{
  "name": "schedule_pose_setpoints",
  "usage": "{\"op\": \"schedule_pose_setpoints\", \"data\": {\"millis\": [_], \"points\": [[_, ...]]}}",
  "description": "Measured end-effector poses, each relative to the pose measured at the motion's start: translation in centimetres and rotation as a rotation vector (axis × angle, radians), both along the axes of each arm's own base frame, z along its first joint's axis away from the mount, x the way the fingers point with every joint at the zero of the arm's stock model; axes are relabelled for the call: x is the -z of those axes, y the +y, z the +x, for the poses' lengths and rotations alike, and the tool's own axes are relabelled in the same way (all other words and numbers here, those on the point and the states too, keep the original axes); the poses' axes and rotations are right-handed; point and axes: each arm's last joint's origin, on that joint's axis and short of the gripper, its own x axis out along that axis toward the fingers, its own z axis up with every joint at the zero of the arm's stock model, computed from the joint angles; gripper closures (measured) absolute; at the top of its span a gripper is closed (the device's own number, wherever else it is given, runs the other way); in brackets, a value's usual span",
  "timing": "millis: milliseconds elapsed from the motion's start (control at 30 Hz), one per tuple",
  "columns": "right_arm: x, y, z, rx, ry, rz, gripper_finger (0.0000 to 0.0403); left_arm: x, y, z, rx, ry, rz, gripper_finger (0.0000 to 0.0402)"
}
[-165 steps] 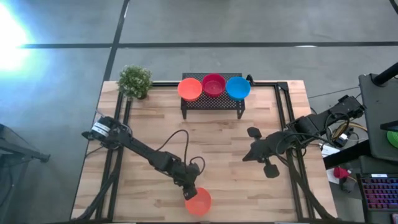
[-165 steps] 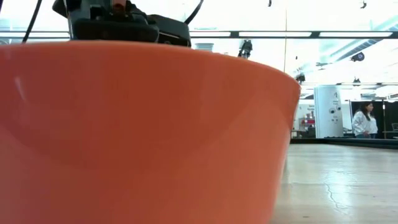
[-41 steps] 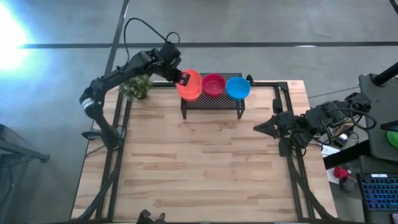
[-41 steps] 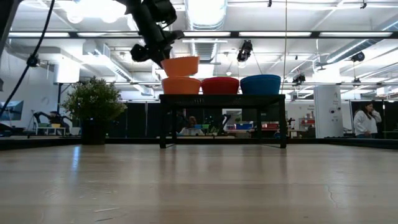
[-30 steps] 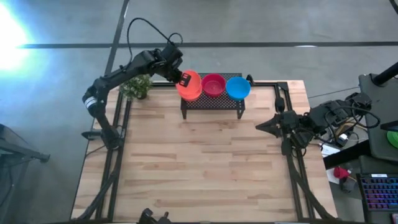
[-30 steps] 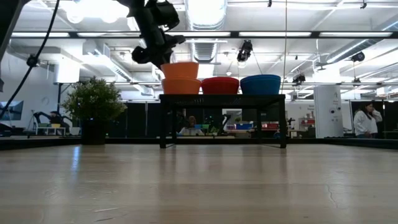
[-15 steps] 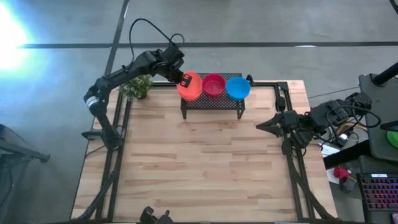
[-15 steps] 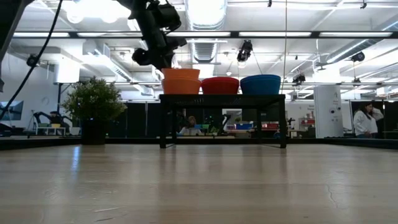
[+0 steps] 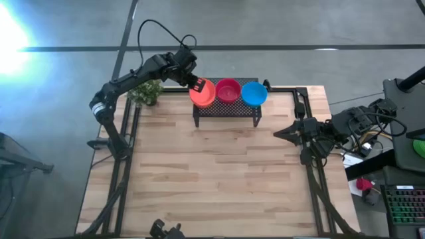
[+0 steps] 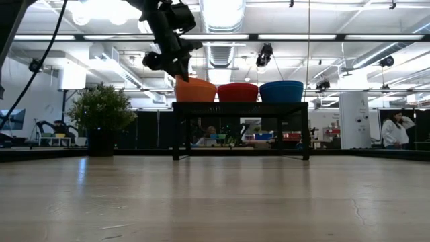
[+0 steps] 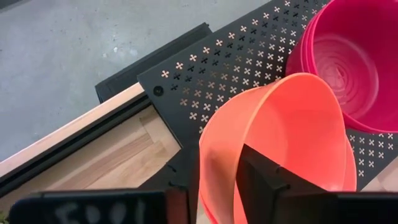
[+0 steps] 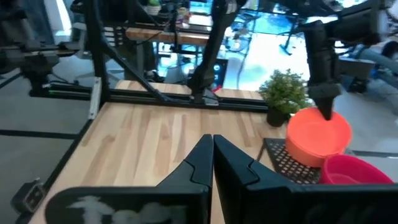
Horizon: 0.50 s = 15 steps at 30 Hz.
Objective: Pick & Place Mini bowls
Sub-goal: Stack the orange bowl on top of the orange bowl on the shelf
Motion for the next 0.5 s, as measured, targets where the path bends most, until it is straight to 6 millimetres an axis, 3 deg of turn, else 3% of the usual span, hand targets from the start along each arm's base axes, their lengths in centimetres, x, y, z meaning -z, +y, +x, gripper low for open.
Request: {"op": "schedule_pose_setpoints", "data": {"millis": [233,500], "points": [[0.0,0.0,0.0,0.015,-0.002,0.0,0.0394,-0.3,0.0,0.1,0.012,-0.01,0.009,0.0274],[0.0,0.0,0.0,0.018,-0.002,-0.001,0.0394,-1.7,0.0,0.1,0.019,-0.053,0.031,0.0271]]}}
